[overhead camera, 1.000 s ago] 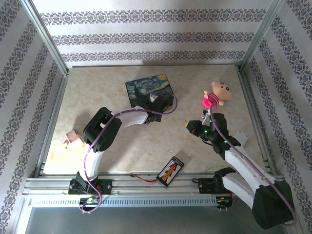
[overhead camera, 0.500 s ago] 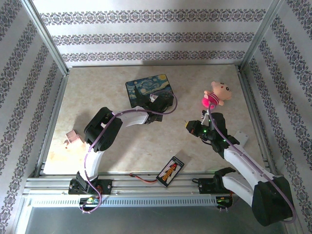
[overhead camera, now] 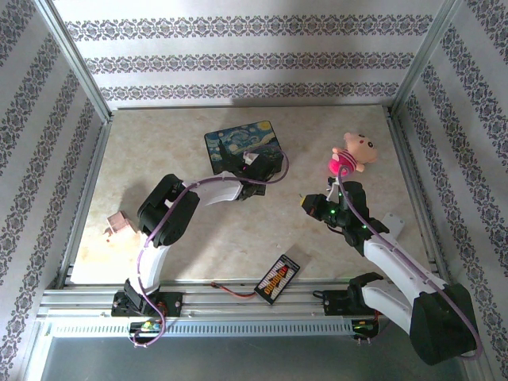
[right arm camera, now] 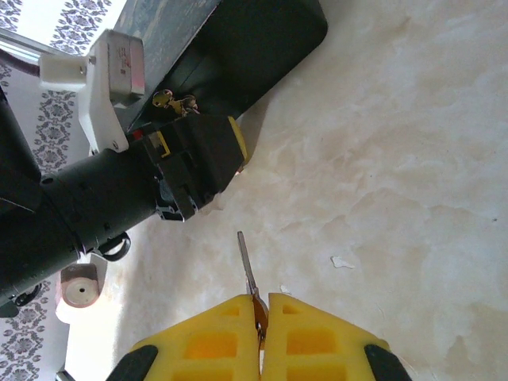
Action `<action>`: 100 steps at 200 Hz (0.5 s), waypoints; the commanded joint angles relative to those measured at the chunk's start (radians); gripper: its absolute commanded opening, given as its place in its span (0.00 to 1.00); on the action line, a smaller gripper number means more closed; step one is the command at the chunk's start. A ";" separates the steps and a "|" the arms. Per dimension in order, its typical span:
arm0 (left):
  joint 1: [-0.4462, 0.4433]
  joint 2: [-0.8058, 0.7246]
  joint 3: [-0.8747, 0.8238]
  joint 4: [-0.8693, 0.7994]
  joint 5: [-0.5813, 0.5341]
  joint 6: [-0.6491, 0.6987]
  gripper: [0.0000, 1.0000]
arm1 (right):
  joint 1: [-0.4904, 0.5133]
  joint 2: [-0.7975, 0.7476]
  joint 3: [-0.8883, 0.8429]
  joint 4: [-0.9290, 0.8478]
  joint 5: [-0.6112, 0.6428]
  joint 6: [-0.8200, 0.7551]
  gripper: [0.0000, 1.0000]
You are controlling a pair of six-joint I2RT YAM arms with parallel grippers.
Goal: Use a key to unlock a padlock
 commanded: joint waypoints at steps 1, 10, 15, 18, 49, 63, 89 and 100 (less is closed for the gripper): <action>0.000 0.032 0.040 -0.066 -0.031 -0.017 0.45 | 0.011 0.003 0.031 0.020 0.014 -0.027 0.00; 0.000 0.034 0.043 -0.069 -0.030 -0.017 0.45 | 0.012 0.005 0.033 0.020 0.011 -0.031 0.00; 0.000 0.034 0.046 -0.071 -0.030 -0.017 0.45 | 0.012 0.008 0.035 0.020 0.010 -0.030 0.00; 0.000 0.035 0.047 -0.073 -0.030 -0.019 0.45 | 0.011 0.009 0.037 0.020 0.009 -0.032 0.00; 0.000 0.038 0.051 -0.092 -0.037 -0.036 0.44 | 0.012 0.024 0.047 0.021 0.001 -0.039 0.00; 0.000 0.040 0.052 -0.104 -0.043 -0.049 0.44 | 0.011 0.031 0.051 0.022 -0.004 -0.043 0.00; -0.002 0.044 0.054 -0.110 -0.047 -0.062 0.42 | 0.011 0.042 0.059 0.024 -0.009 -0.049 0.00; -0.002 0.047 0.058 -0.114 -0.048 -0.065 0.41 | 0.012 0.047 0.060 0.026 -0.012 -0.051 0.00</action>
